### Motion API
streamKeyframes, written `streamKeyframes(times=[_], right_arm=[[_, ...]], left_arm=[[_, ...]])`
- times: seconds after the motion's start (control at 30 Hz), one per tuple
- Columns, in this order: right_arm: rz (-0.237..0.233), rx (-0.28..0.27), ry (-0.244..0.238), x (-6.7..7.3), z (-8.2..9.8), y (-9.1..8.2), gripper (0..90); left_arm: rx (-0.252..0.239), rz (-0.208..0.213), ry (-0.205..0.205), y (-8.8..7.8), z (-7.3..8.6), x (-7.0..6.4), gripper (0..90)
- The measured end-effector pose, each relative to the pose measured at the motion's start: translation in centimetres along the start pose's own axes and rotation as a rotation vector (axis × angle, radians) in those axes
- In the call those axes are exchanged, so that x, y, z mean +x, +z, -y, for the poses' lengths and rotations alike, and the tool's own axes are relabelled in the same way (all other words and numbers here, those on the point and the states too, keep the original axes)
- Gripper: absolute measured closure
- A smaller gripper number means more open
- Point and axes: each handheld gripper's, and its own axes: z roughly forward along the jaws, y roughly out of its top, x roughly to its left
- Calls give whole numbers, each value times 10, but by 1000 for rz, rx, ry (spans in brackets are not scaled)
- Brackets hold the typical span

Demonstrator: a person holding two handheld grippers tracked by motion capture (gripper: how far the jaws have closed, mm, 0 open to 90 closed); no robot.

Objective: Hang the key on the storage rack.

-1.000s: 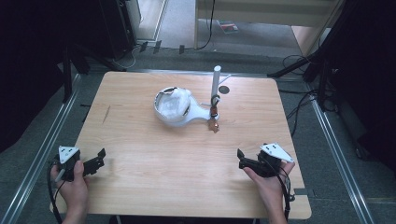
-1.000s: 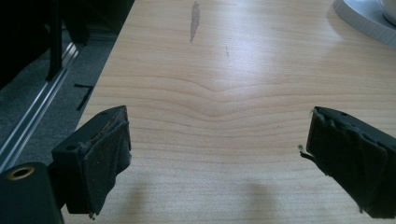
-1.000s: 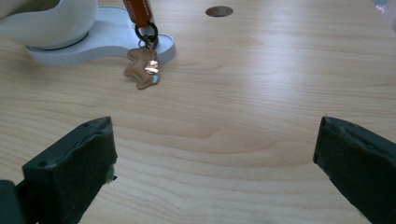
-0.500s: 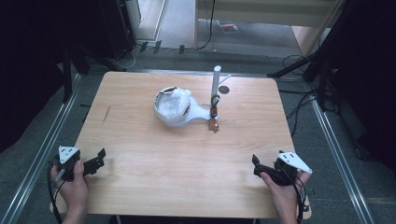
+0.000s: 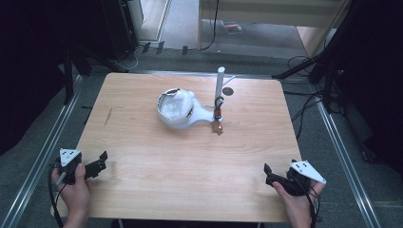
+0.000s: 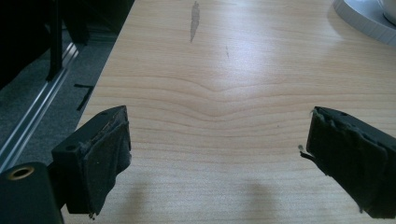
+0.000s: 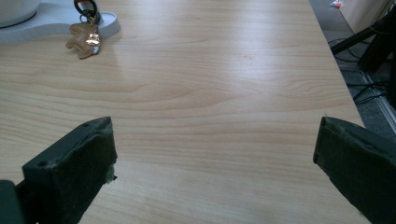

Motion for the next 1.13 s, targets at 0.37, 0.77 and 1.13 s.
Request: streamKeyframes(times=[0.37, 0.77, 1.13], right_arm=[[31, 6, 31, -22, 12, -15, 0], [44, 0, 46, -39, 21, -27, 0], [62, -37, 94, -46, 24, -34, 0]], left_arm=[[-1, -1, 3, 0, 0, 0, 70], [3, -3, 7, 0, 0, -1, 69], [6, 0, -2, 1, -1, 0, 70]])
